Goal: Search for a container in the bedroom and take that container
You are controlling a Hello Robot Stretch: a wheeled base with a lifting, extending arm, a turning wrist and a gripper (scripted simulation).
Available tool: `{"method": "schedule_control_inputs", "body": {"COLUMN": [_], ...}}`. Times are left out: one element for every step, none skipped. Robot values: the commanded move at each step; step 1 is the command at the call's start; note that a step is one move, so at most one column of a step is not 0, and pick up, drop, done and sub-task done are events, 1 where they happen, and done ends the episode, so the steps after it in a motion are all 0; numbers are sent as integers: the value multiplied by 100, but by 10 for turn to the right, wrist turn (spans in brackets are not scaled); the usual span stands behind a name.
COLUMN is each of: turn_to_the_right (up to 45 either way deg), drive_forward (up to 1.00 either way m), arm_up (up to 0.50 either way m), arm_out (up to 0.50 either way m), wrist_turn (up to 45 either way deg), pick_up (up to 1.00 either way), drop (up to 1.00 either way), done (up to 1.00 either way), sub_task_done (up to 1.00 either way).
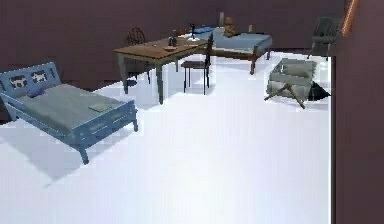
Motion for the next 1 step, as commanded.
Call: {"method": "schedule_control_inputs", "body": {"turn_to_the_right": [0], "drive_forward": [100], "arm_up": [0], "arm_out": [0], "wrist_turn": [0], "pick_up": [0], "drop": [0], "done": [0], "sub_task_done": [0]}}
